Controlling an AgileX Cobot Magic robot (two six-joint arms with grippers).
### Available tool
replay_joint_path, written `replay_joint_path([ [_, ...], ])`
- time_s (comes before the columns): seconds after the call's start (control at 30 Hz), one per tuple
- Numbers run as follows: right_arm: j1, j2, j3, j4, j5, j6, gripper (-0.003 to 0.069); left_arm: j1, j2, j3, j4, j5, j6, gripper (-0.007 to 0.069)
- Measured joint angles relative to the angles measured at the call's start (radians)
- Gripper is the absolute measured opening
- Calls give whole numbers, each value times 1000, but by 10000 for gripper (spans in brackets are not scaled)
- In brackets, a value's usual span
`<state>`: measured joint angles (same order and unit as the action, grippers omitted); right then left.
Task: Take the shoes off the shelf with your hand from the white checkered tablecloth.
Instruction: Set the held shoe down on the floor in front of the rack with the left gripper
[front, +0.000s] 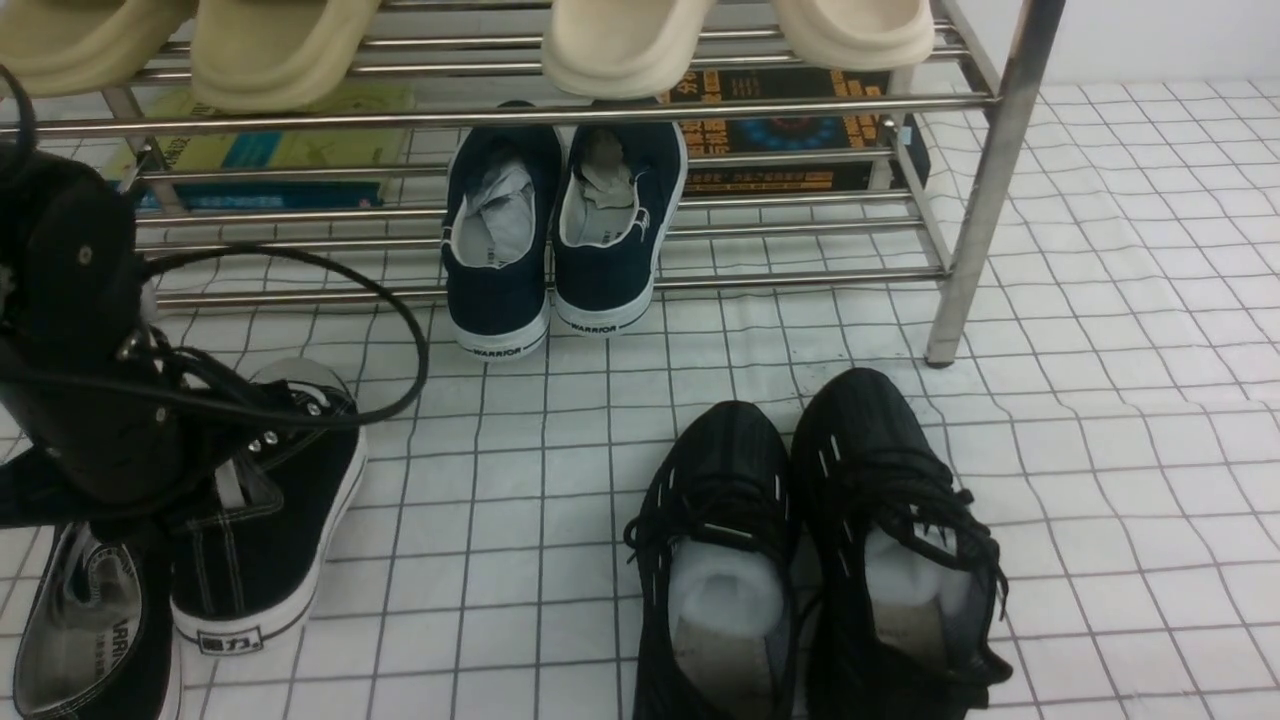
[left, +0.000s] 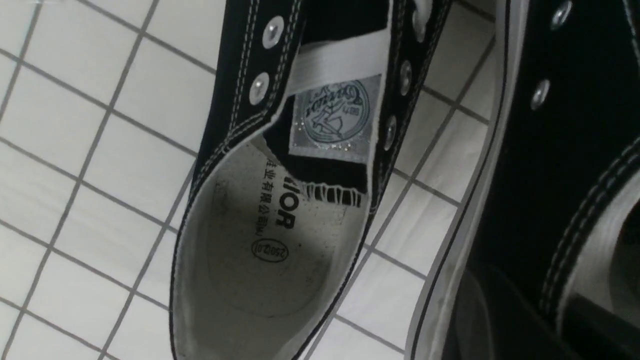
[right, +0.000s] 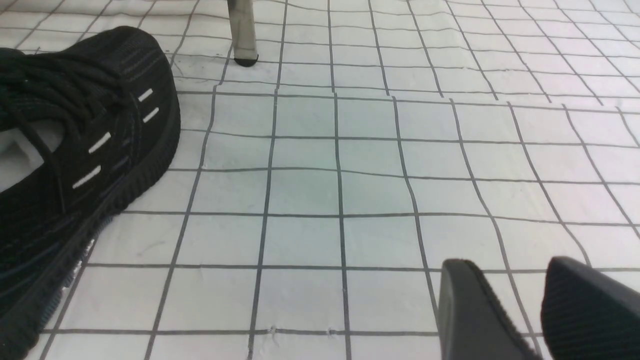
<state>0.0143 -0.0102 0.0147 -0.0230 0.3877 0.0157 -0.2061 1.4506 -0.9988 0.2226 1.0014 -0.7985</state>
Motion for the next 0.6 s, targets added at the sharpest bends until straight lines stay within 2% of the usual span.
replay_joint_path([
  [0.17, 0, 0, 0, 0, 0, 2, 239, 0, 21, 20, 2, -19, -39, 21],
  [0.6, 0, 0, 0, 1, 0, 2, 239, 0, 46, 39, 30, -17, -41, 24],
])
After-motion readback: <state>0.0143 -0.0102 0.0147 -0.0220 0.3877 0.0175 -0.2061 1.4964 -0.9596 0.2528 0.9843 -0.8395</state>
